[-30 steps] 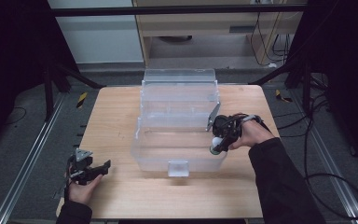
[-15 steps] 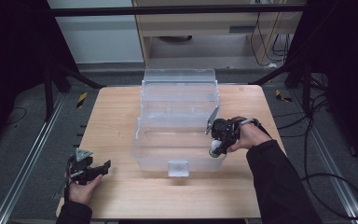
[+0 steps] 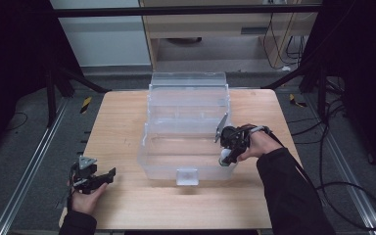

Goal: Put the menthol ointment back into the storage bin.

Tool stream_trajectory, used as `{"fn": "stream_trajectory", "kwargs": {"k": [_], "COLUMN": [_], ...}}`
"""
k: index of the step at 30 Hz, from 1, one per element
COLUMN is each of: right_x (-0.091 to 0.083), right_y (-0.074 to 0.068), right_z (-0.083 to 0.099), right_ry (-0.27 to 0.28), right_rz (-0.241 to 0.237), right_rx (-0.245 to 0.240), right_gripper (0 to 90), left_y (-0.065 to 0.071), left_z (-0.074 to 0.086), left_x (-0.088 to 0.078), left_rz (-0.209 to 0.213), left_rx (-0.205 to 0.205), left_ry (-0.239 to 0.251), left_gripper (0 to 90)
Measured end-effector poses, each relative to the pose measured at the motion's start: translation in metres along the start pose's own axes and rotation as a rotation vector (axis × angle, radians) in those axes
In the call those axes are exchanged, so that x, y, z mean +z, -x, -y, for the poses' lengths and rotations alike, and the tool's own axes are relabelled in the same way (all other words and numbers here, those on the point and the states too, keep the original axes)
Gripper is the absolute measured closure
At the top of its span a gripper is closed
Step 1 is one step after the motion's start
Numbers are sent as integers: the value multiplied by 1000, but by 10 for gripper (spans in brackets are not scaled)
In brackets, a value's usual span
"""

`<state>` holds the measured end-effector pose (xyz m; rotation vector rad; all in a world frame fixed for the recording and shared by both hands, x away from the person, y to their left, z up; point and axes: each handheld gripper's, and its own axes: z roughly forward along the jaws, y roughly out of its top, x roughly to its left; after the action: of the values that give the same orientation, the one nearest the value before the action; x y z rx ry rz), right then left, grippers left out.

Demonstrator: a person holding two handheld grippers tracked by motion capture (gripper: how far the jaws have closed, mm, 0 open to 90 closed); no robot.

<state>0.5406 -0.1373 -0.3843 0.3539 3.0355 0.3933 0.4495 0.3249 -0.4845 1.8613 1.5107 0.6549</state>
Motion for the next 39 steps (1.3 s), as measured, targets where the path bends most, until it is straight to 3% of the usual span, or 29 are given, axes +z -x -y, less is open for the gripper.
{"fn": "stream_trajectory", "kwargs": {"k": [25, 33, 38, 39], "right_x": [17, 6, -4, -10], "right_y": [0, -4, -6, -9], "right_z": [10, 13, 17, 19], "right_ry": [-19, 18, 71, 106], "right_rz": [-17, 17, 63, 84], "right_rx": [5, 20, 52, 77], "right_gripper": [495, 513, 479, 437], "left_y": [0, 1, 1, 1], "left_z": [0, 0, 0, 0], "left_x": [1, 1, 0, 0], "left_rz": [0, 2, 0, 1], "left_rx": [4, 6, 5, 6], "left_ry": [-5, -6, -4, -3], "left_gripper": [239, 238, 238, 238]}}
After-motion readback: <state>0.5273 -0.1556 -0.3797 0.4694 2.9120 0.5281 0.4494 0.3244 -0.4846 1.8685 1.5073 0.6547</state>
